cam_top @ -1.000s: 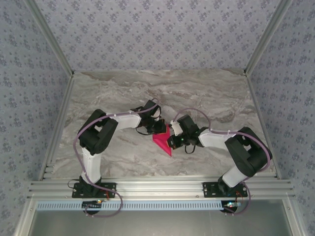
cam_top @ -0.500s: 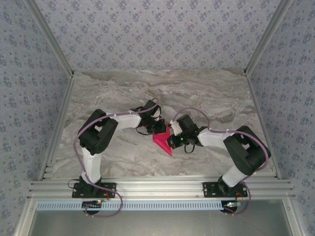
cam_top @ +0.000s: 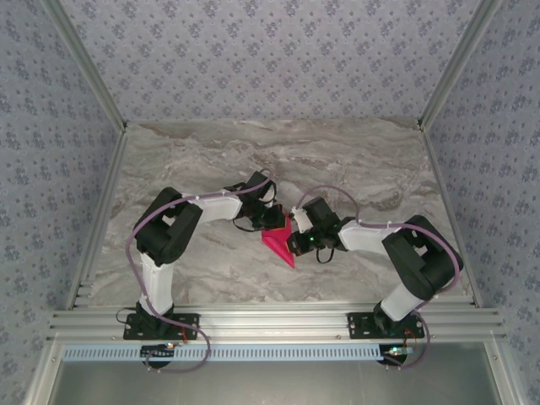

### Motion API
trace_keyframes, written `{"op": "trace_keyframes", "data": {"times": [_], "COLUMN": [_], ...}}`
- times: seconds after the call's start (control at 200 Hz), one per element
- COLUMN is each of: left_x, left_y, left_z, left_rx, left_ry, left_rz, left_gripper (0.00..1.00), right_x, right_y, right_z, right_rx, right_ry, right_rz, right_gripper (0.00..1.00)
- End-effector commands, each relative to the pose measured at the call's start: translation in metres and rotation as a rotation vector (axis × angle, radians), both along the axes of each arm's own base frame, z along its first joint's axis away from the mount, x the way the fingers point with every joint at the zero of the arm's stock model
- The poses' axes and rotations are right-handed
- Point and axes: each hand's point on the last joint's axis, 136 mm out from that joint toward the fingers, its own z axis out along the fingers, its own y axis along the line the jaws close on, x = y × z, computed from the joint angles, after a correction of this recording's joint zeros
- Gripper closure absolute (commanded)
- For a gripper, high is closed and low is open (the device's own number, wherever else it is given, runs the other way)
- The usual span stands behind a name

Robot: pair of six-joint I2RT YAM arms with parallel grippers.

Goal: Fold a paper plane with a square sheet of paper (fold left side to right side)
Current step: Third fold the triangle at the center of the table.

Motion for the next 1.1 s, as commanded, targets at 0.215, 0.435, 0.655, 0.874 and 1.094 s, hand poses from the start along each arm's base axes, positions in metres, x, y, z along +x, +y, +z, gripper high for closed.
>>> {"op": "trace_keyframes", "data": {"times": [0.215,0.435,0.655,0.874,1.094], "left_x": [-0.014,-0.001,0.008,-0.029,-0.054], "left_y": [0.006,0.015,0.033,0.02,0.008], "left_z": [-0.012,0.03,0.058,0.056,0.035], "left_rx": [0.059,0.056,0.062,-0.059,-0.049], "left_ry": [0.028,-0.053,-0.119,-0.075,-0.038], "left_rz": [-0.029,-0.031,-0.003,-0.022,-0.029], "left_gripper": [0.92,0.83,0.78,0.9,0.93], "right_x": [-0.006,-0.016,-0.023,-0.023,-0.024], "right_y": [-0.01,-0.015,-0.016,-0.012,-0.011], "right_z": [-0.019,-0.025,-0.028,-0.027,-0.027], "right_rx": [-0.089,-0.125,-0.137,-0.141,-0.151], "right_ry": [0.055,0.082,0.101,0.099,0.1], "right_rz": [0.005,0.027,0.047,0.061,0.066], "right_gripper": [1.0,1.0,1.0,1.0,1.0]}}
